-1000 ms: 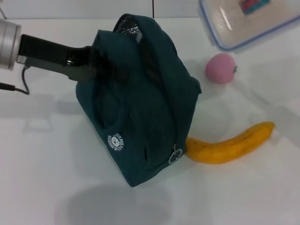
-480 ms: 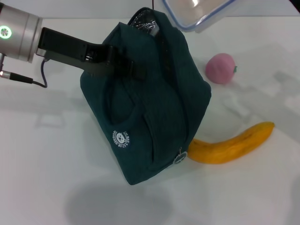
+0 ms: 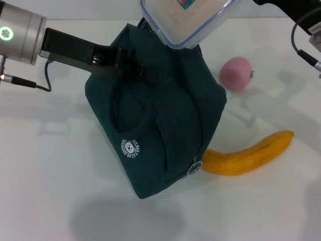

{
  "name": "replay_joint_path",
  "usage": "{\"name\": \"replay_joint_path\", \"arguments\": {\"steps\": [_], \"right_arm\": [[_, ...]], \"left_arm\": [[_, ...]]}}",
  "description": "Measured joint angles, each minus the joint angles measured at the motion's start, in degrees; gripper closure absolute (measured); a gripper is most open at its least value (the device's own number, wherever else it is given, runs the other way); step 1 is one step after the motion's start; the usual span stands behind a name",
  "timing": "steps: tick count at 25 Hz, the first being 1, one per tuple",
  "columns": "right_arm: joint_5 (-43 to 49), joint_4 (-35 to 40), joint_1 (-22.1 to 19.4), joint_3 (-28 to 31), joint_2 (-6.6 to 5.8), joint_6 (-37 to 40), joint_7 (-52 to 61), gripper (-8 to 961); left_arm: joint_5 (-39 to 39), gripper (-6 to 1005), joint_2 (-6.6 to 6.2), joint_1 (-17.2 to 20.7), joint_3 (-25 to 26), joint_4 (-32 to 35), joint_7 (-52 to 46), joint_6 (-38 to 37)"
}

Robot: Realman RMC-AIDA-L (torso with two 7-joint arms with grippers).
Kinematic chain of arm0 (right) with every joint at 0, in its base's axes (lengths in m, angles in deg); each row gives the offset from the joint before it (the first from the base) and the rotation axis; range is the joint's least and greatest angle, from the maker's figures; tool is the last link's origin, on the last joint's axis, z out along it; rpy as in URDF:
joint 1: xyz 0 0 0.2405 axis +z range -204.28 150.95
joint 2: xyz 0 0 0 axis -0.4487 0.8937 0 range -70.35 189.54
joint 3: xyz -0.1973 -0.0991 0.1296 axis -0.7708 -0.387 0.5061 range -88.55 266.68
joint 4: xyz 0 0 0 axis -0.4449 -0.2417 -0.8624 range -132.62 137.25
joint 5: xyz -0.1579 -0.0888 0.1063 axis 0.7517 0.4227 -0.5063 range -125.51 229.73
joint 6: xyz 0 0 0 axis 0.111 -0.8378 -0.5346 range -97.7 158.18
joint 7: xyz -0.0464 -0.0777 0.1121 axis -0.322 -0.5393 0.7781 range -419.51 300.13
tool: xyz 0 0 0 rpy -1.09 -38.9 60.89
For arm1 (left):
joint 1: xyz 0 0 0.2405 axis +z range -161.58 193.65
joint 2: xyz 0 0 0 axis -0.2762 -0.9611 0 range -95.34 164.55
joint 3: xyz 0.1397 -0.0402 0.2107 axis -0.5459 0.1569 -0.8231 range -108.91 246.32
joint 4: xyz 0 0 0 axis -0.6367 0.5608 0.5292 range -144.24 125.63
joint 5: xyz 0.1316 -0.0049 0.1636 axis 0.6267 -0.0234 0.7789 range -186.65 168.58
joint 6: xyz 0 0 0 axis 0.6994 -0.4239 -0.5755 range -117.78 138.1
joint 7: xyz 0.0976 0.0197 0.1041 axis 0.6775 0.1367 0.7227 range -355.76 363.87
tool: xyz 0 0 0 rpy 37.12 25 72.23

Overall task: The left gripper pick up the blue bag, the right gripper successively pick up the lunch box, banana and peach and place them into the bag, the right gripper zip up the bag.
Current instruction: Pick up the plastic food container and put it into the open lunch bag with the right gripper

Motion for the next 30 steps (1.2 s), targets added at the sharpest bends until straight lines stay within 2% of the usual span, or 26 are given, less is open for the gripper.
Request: {"name": "replay_joint_path", "arguments": {"steps": [4, 8, 13, 21, 26, 30], "right_arm": [[0.0, -0.4, 0.1, -2.2, 0.00, -2.1, -0.7, 853], [0.0, -0.9, -0.3, -7.1, 0.00, -6.8, -1.1, 852], [0.0, -0.7, -2.2, -10.4, 0.00, -10.7, -1.7, 852], [0.0, -0.5, -0.4, -13.4, 0.00, -10.9, -2.1, 851], [-0.2, -0.4, 2.3, -14.4, 0.00, -8.1, -4.5, 851], [-0.5, -0.4, 2.6, -14.6, 0.00, -7.4, -4.8, 850]], "left_arm": [[0.0, 959, -0.11, 0.1, 0.0, 0.0, 0.0, 0.0], [0.0, 960, -0.46, 0.5, 0.3, 0.0, 0.3, 0.0], [-0.1, 960, -0.51, 0.7, 0.5, 0.0, 0.7, 0.0], [-0.1, 961, -0.20, 0.0, 0.1, 0.0, 1.4, -0.1], [-0.1, 962, -0.04, 0.0, 0.1, 0.0, 1.7, -0.1], [-0.1, 962, -0.07, 0.4, 0.1, 0.0, 1.7, 0.0]]}}
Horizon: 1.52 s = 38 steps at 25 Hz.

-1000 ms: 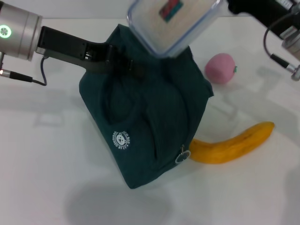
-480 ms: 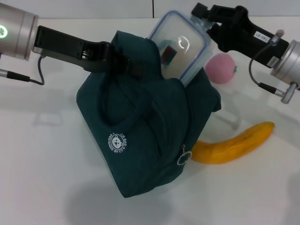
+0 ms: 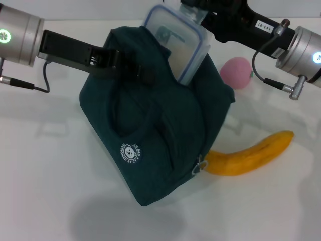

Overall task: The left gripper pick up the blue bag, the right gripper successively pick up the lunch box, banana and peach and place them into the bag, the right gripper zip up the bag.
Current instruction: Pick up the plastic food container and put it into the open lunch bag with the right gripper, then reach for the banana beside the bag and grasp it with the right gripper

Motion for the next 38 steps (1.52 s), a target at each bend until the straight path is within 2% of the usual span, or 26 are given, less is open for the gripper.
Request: {"name": "replay_joint_path", "arguments": {"steps": [2, 7, 13, 18, 19, 20, 24, 30, 33, 38], "right_arm": [[0.0, 0.0, 0.0, 0.0, 0.00, 0.4, 0.0, 850], [0.1, 1.3, -0.7, -0.1, 0.01, 0.6, -0.1, 648], [0.3, 9.2, -6.0, -0.6, -0.16, 0.6, -0.1, 450], [0.9, 14.8, -9.5, -5.3, -1.13, 1.0, -0.6, 209], [0.9, 14.8, -9.5, -5.3, -1.13, 1.0, -0.6, 193], [3.7, 19.2, -11.8, -6.9, -1.60, 0.7, -1.6, 177], [10.2, 24.2, -13.2, -6.8, -2.53, 0.6, -3.7, 114], [29.5, 34.1, -13.2, -6.5, -6.26, 0.7, -6.8, 118], [36.0, 39.1, -13.3, -6.4, -7.75, 1.4, -7.1, 120], [45.5, 46.2, -12.5, -6.4, -9.33, 6.0, -7.0, 130]], "left_arm": [[0.0, 961, 0.04, 0.4, 0.1, 0.0, 0.4, 0.0], [0.1, 961, 0.06, 1.2, 0.3, 0.0, 0.6, 0.0], [-0.2, 960, -0.11, 2.8, 0.5, 0.0, 0.6, 0.0], [-0.3, 960, -0.39, 3.9, 0.5, 0.0, 1.6, 0.0], [-0.3, 959, -0.42, 4.1, 0.5, 0.0, 1.7, 0.0], [-0.2, 959, -0.42, 4.4, 0.5, 0.0, 1.9, 0.0], [-0.3, 959, -0.42, 5.1, 0.5, -0.1, 2.3, 0.0], [-0.3, 958, -0.42, 5.3, 1.3, -2.2, 2.9, 0.2], [-0.4, 958, -0.44, 5.5, 1.6, -2.9, 3.1, 0.2], [-0.4, 957, -0.43, 5.7, 2.3, -2.9, 3.1, 0.2]]}}
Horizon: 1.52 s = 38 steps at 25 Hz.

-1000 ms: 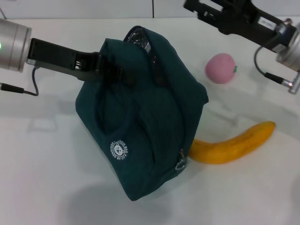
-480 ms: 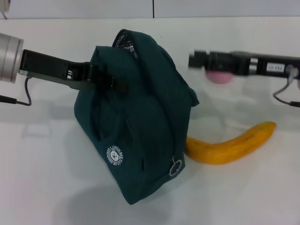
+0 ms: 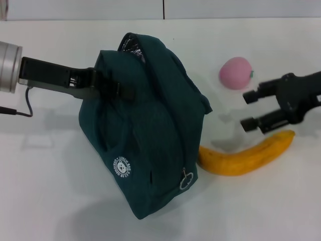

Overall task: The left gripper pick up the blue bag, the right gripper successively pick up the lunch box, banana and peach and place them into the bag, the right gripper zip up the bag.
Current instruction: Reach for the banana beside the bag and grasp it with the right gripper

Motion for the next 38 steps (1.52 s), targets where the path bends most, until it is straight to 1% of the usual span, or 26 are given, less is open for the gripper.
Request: {"name": "replay_joint_path", "arguments": {"steps": [3, 5, 7, 9, 11, 12, 13, 14, 17, 19, 23, 26, 30, 38], "right_arm": [[6.7, 2.8, 1.3, 0.0, 0.13, 2.7, 1.1, 135], [10.4, 4.7, 2.2, -0.3, 0.74, 4.1, 2.2, 139], [15.4, 7.0, 3.4, -0.9, 2.00, 6.8, 3.1, 142], [20.7, 9.9, 4.7, -1.5, 3.89, 9.7, 3.5, 145], [27.0, 14.1, 5.6, -1.9, 6.37, 11.8, 4.4, 149], [29.4, 15.7, 5.8, -1.9, 7.32, 12.1, 4.7, 151], [31.4, 17.2, 6.1, -2.5, 8.12, 12.4, 5.0, 152], [33.0, 18.3, 6.4, -3.4, 8.60, 12.4, 5.4, 154], [34.0, 18.4, 7.5, -8.0, 8.57, 10.9, 7.3, 160], [34.3, 18.2, 7.8, -10.0, 8.54, 9.5, 7.8, 163], [34.4, 18.2, 7.8, -12.5, 8.62, 7.4, 8.0, 170], [34.5, 18.2, 7.9, -13.9, 8.75, 6.2, 8.0, 175], [35.1, 17.3, 8.4, -16.9, 8.81, 3.4, 8.0, 182], [36.0, 13.9, 9.9, -21.4, 9.00, -0.2, 8.1, 196]], "left_arm": [[0.0, 957, 0.00, 0.0, 0.3, 0.0, -0.2, 0.0], [0.0, 957, -0.02, -0.1, 0.3, 0.0, -0.3, 0.0], [0.0, 956, -0.04, -0.3, 0.3, 0.0, -0.3, 0.0], [0.0, 956, -0.05, -0.4, 0.4, 0.0, -0.3, 0.0], [-0.1, 956, -0.02, -0.5, 0.4, 0.0, -0.3, 0.0], [-0.1, 956, 0.04, -0.5, 0.4, 0.0, -0.4, 0.0], [-0.1, 956, 0.13, -0.6, 0.4, 0.0, -0.4, 0.0], [-0.1, 956, 0.23, -0.6, 0.4, 0.0, -0.4, 0.0], [-0.1, 955, 0.43, -0.6, 0.4, 0.0, -0.4, 0.0], [-0.1, 955, 0.45, -0.6, 0.4, 0.0, -0.4, 0.0], [-0.3, 954, 0.59, -0.3, 0.4, 0.0, -0.4, 0.0], [-1.6, 954, 0.65, -0.5, 0.4, -1.6, 0.1, -0.1], [-3.0, 954, 0.19, -0.9, 0.4, -3.4, 0.4, -0.2], [-3.1, 953, 0.03, -0.9, 0.4, -3.4, 0.5, -0.1]]}}
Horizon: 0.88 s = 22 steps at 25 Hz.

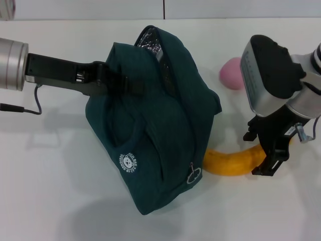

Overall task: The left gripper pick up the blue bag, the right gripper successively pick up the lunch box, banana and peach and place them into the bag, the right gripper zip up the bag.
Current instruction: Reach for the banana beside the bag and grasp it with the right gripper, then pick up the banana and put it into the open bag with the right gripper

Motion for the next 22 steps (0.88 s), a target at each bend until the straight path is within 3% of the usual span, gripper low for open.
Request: {"name": "replay_joint_path", "arguments": {"steps": [13, 18, 22], "right_arm": [[1.0, -4.4, 2.4, -2.8, 0.07, -1.4, 0.7, 219], [1.4, -4.0, 2.5, -3.2, 0.05, -0.1, 0.8, 430], [3.7, -2.4, 2.6, -2.1, -0.39, 3.5, 2.5, 519]], "left_arm": [[0.0, 951, 0.07, 0.0, 0.0, 0.0, 0.4, 0.0], [0.0, 951, -0.01, 0.2, 0.0, -0.1, 0.6, 0.0], [0.0, 950, -0.01, 0.4, 0.0, -0.1, 0.6, -0.1]]}}
